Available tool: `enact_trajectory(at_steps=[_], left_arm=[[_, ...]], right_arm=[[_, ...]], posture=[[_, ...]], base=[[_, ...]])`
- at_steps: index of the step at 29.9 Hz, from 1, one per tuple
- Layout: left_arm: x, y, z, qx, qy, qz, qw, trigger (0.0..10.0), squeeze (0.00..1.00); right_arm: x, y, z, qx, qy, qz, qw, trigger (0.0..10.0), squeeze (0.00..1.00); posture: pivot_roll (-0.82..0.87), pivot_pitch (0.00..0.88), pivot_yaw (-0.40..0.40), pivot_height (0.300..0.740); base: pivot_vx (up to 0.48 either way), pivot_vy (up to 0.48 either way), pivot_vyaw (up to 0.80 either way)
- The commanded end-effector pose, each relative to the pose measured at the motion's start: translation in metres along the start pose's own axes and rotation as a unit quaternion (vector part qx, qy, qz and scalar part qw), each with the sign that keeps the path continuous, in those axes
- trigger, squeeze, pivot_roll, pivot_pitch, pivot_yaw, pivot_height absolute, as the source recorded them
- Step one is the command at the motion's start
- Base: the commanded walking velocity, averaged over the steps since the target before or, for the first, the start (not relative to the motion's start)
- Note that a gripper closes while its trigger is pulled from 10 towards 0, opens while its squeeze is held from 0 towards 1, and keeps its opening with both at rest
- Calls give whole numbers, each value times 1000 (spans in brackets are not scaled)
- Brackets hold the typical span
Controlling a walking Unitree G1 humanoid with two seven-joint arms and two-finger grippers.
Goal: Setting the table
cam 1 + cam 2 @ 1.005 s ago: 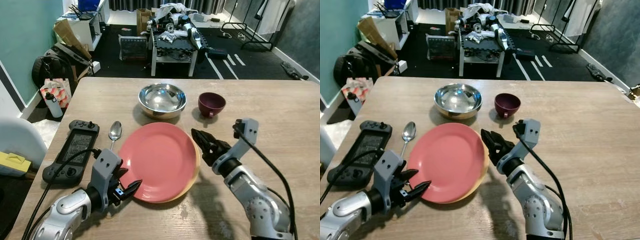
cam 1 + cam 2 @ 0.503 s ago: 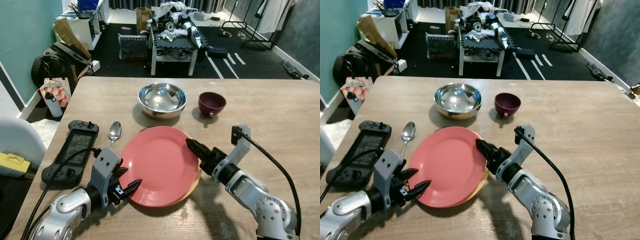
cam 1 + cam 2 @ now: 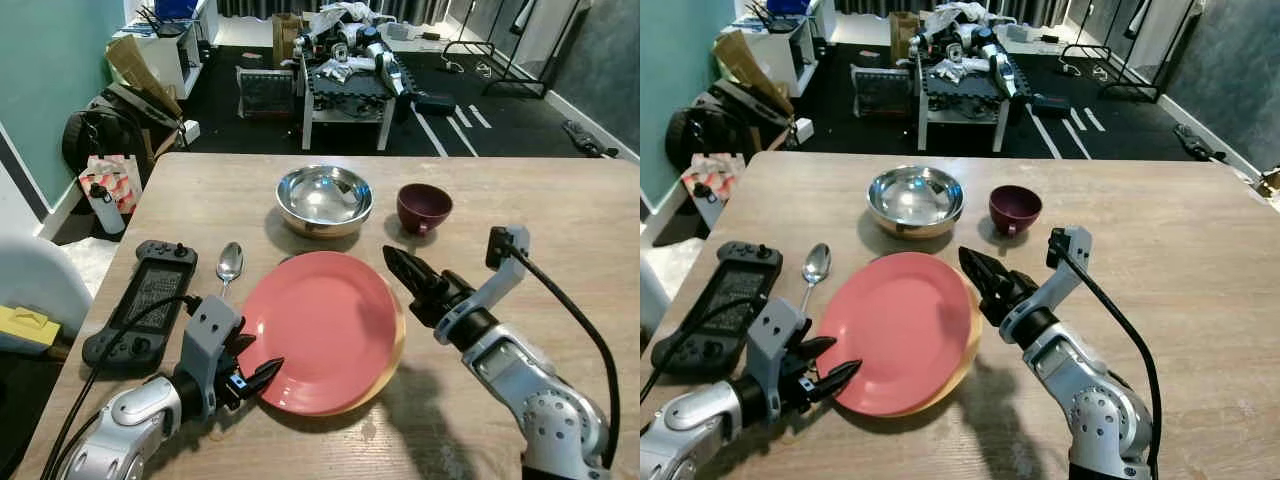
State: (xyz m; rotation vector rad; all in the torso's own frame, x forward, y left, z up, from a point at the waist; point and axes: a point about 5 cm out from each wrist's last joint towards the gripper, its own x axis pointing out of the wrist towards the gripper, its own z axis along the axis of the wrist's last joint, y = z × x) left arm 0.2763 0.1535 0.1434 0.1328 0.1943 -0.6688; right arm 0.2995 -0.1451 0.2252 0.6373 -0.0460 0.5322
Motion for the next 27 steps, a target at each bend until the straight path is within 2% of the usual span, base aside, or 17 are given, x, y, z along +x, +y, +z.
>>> enact_trajectory(at_steps=[1,3,8,16,22,25,27], left_arm=[[-3,-2,-30,-36,69,2,997,10000,0],[-3,-3,-30,-36,69,2,997,10000,0],[-3,-3,-30,-37,69,2,997,10000,0],[-4,-3,-30,-38,68,2,997,10000,0],[-4,-3,-30,-39,68,2,997,10000,0],[-4,-2,-30,-39,68,2,997,10000,0],[-3,-2,-30,-39,68,3,997,10000,0]], right_arm=[[-4,1,-2,-6,11,1,1000,10000,0],[-5,-6,-11,-26,37,-19,999,10000,0],[-8,-7,-21,-40,69,-20,997,10000,0],[-12,-9,-26,-54,82,-27,995,10000,0],[-13,-4,-29,-50,99,-5,994,10000,0],[-16,9,-41,-39,138,49,988,10000,0],[-17,14,-46,-31,148,65,986,10000,0]], posture=[[109,135,39,740],[109,133,38,740],[111,134,38,740],[113,135,39,740],[113,135,39,740],[111,132,39,740],[112,132,39,740]], base=[[0,0,0],[0,0,0],[0,0,0],[0,0,0],[0,0,0],[0,0,0],[0,0,0]])
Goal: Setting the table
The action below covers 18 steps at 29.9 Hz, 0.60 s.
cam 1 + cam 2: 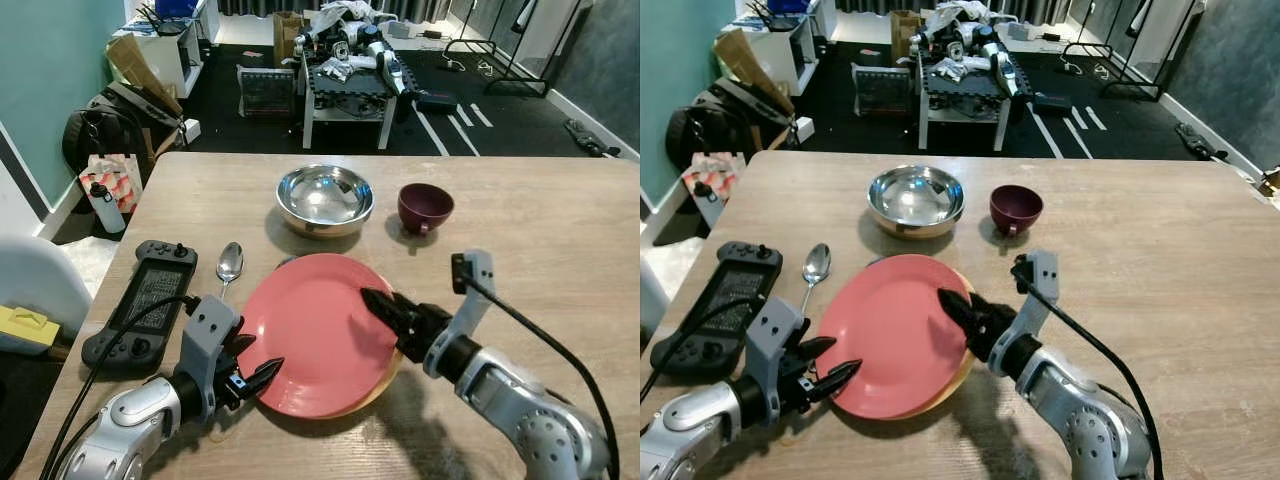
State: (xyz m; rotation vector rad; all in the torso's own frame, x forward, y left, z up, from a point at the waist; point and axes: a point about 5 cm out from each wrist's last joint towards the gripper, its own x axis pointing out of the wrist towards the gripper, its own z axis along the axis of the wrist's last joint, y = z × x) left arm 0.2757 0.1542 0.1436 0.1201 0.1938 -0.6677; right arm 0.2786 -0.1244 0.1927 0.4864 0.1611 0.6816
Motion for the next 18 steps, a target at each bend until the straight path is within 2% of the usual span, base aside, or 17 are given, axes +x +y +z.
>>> enact_trajectory(at_steps=[1,4,9,10,11,12,13,14,18], left_arm=[[-3,-2,-30,-34,70,3,997,10000,0],[-3,-2,-30,-34,70,4,997,10000,0],[-3,-1,-30,-34,70,4,997,10000,0],[-3,-1,-30,-34,70,4,997,10000,0],[-3,-1,-30,-34,70,4,997,10000,0],[-3,-1,-30,-34,70,4,997,10000,0],[-3,-1,-30,-34,70,4,997,10000,0],[-2,-1,-29,-33,69,5,997,10000,0],[-2,0,-28,-33,66,6,997,10000,0]], right_arm=[[0,12,-9,10,22,40,999,10000,0],[6,17,-27,24,53,40,998,10000,0],[11,14,-39,33,72,10,997,10000,0],[13,12,-43,34,77,-1,996,8000,0],[13,12,-43,34,77,-1,996,8000,0],[14,8,-45,34,81,-19,996,3137,0],[14,8,-45,34,81,-19,996,3137,0],[14,4,-47,38,81,-34,995,0,0],[15,0,-47,43,77,-47,995,0,0]], posture=[[112,132,39,740],[114,135,39,740],[114,137,41,740],[114,138,41,740],[114,138,41,740],[114,139,41,740],[114,139,41,740],[117,139,41,740],[118,139,41,740]], base=[[0,0,0],[0,0,0],[0,0,0],[0,0,0],[0,0,0],[0,0,0],[0,0,0],[0,0,0],[0,0,0]])
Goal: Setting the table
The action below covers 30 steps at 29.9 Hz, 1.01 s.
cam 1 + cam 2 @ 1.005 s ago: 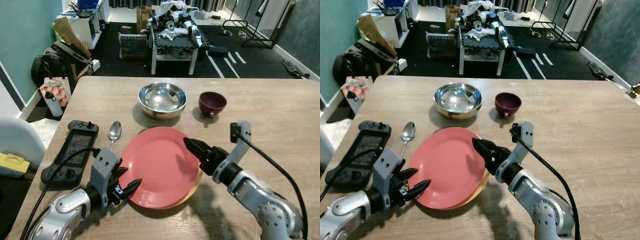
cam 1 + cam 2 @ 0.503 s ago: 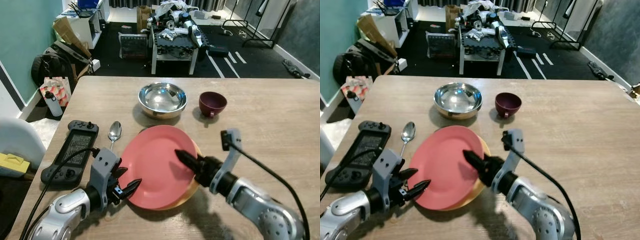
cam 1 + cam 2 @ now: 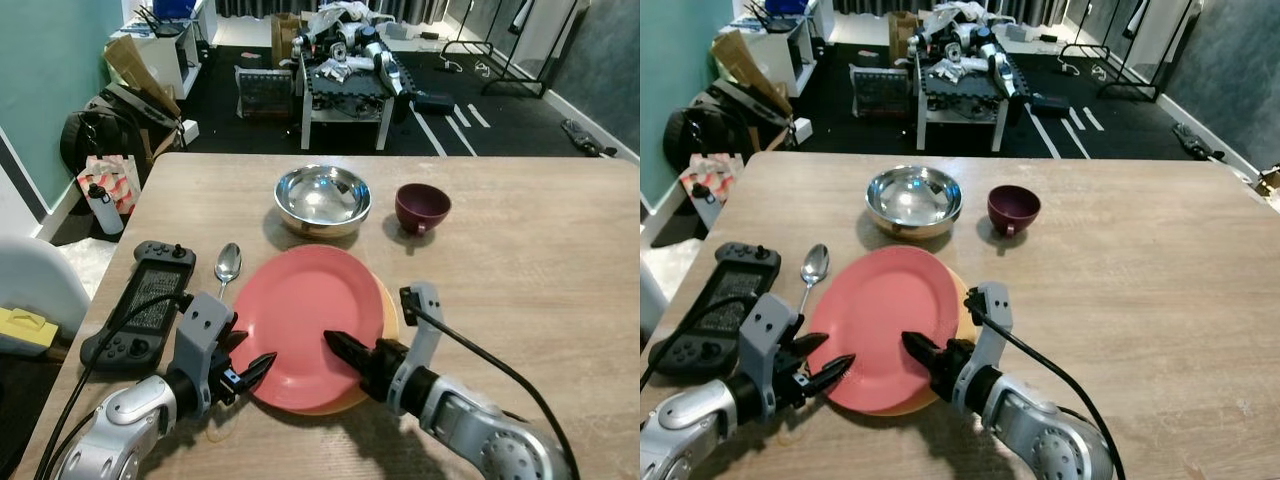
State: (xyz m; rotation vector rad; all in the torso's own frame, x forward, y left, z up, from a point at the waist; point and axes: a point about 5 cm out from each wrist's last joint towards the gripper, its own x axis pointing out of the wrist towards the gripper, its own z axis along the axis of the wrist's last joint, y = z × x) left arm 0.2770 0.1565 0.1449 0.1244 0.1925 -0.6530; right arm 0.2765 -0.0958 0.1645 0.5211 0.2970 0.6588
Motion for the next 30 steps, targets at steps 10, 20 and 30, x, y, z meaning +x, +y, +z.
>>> enact_trajectory(at_steps=[10,20,30], left_arm=[[-1,-3,-7,33,1,2,999,10000,0],[-15,3,130,144,-233,5,962,10000,0],[-45,8,191,68,-322,-35,944,10000,0]], right_arm=[[0,-10,2,23,-26,-30,999,0,0],[-4,-15,38,41,-133,-41,989,0,0],[-33,-39,100,49,-306,-116,944,0,0]], posture=[[121,140,37,740],[132,136,36,740],[147,128,51,740]], base=[[0,0,0],[0,0,0],[0,0,0]])
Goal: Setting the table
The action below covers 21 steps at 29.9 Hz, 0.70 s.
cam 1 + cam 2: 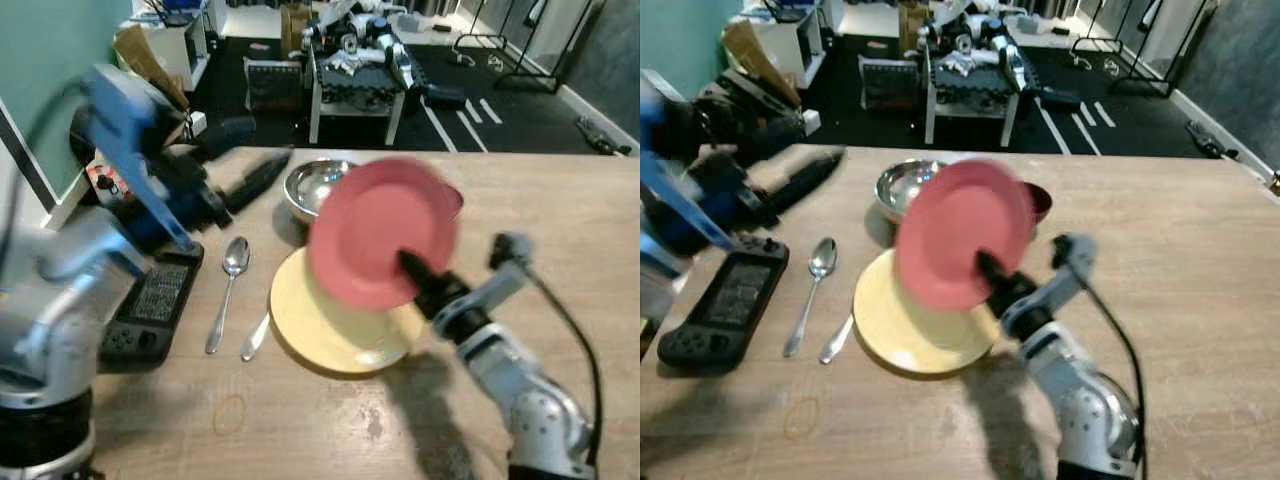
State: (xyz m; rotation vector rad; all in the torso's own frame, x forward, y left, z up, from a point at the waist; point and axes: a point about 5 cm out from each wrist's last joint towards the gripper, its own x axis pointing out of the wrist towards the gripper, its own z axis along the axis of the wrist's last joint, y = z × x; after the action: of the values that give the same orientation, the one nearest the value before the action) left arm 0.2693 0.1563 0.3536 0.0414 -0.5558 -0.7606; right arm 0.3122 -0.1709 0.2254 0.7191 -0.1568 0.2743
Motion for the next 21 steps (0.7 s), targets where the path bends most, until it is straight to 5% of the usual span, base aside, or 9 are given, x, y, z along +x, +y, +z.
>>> enact_trajectory(at_steps=[1,6,10,11,12,16,21], left_arm=[[-7,2,-25,-5,69,34,997,10000,0],[-22,-1,-67,-3,185,95,978,10000,0],[-26,-2,-83,-6,226,127,966,10000,0],[-28,-2,-88,-11,242,144,959,10000,0],[-29,-2,-93,2,256,153,955,10000,0],[-33,0,-100,29,260,191,946,10000,0],[-37,3,-104,58,251,235,937,10000,0]], right_arm=[[0,-8,22,10,-59,-28,998,0,0],[-7,-16,58,21,-147,-49,988,0,0],[-12,-21,71,21,-185,-66,980,0,0],[-13,-24,75,25,-201,-75,976,2784,0],[-15,-27,79,29,-217,-88,972,10000,0],[-16,-34,85,37,-244,-117,962,10000,0],[-12,-36,79,-27,-221,-141,965,10000,0]], posture=[[147,128,51,740],[143,124,56,740],[138,118,67,740],[140,115,69,740],[140,113,72,740],[142,106,77,740],[140,102,72,740]], base=[[0,0,0],[0,0,0],[0,0,0],[0,0,0],[0,0,0],[0,0,0],[0,0,0]])
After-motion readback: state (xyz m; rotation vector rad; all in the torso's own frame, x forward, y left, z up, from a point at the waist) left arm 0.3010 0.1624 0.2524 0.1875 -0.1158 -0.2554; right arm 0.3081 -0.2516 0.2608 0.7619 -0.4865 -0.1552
